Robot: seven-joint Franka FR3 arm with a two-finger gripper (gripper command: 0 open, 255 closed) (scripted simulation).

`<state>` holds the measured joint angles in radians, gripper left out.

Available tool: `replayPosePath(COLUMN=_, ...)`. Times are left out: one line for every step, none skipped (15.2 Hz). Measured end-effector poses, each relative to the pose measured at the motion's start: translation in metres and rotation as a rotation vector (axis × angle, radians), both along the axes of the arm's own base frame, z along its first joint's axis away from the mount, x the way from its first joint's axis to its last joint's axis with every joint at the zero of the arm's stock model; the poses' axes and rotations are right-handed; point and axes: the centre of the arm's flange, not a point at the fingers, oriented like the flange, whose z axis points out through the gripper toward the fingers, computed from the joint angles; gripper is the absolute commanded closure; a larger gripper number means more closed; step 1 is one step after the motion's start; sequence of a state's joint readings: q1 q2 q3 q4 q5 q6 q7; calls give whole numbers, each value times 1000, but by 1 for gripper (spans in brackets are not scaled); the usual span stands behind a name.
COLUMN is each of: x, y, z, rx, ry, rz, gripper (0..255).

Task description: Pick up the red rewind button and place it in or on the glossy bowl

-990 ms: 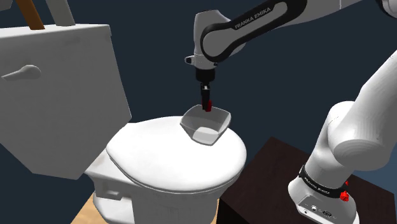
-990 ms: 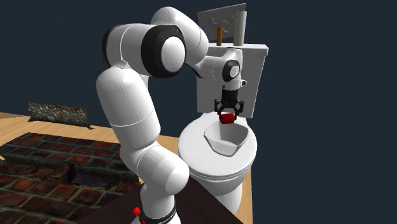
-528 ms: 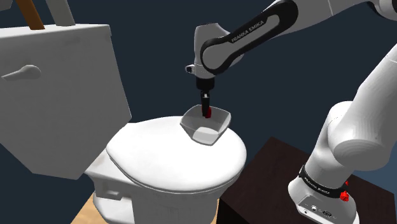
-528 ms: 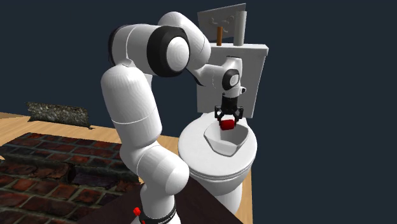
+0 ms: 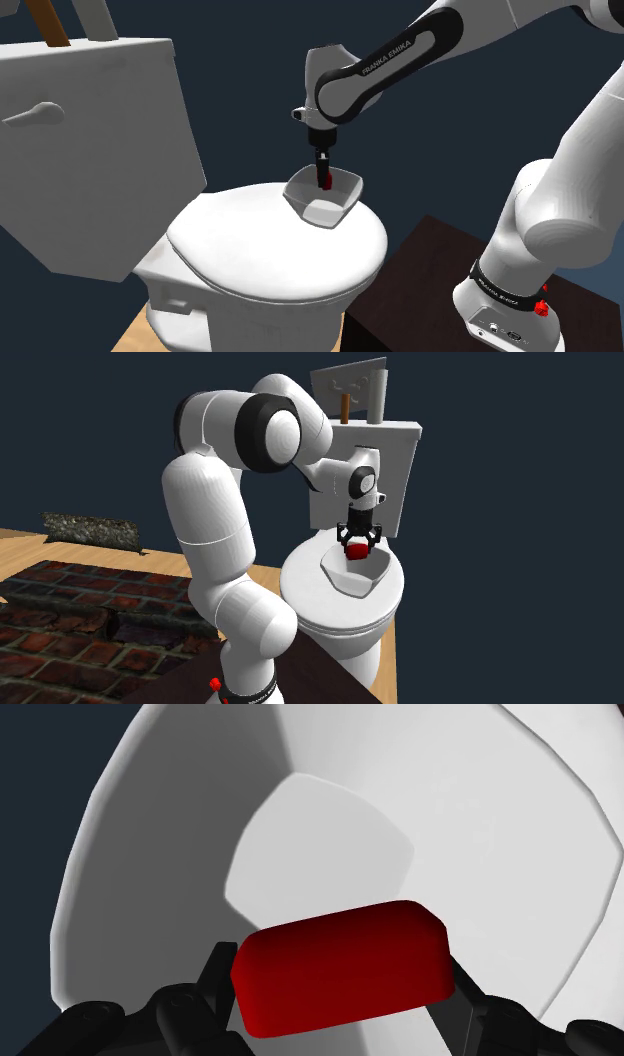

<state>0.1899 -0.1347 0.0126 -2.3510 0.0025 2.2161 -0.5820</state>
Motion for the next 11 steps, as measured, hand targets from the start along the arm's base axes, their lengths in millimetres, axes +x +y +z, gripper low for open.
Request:
replayPosePath(x=0, y=0, z=0, rx=0, ry=0, rz=0, gripper=255)
replayPosePath(x=0, y=0, z=0, rx=0, ry=0, rz=0, gripper=0)
replayPosePath(x=0, y=0, z=0, rx=0, ry=0, rz=0, gripper=0)
replayPosePath(x=0, y=0, z=0, rx=0, ry=0, rz=0, gripper=0)
replayPosePath(x=0, y=0, z=0, rx=0, ry=0, rz=0, gripper=0)
replayPosePath(x=0, y=0, z=0, rx=0, ry=0, rz=0, gripper=0)
replayPosePath(x=0, y=0, z=0, rx=0, ry=0, rz=0, gripper=0)
replayPosePath(x=0, y=0, z=0, rx=0, ry=0, rz=0, gripper=0)
replayPosePath(x=1, y=0, z=7, rx=0, ry=-1, rz=0, gripper=0)
replayPosePath(x=0, y=0, z=16, rx=0, ry=-1, rz=0, gripper=0)
replayPosePath(x=0, y=-1, z=28, rx=1, ry=-2, rz=0, gripper=0)
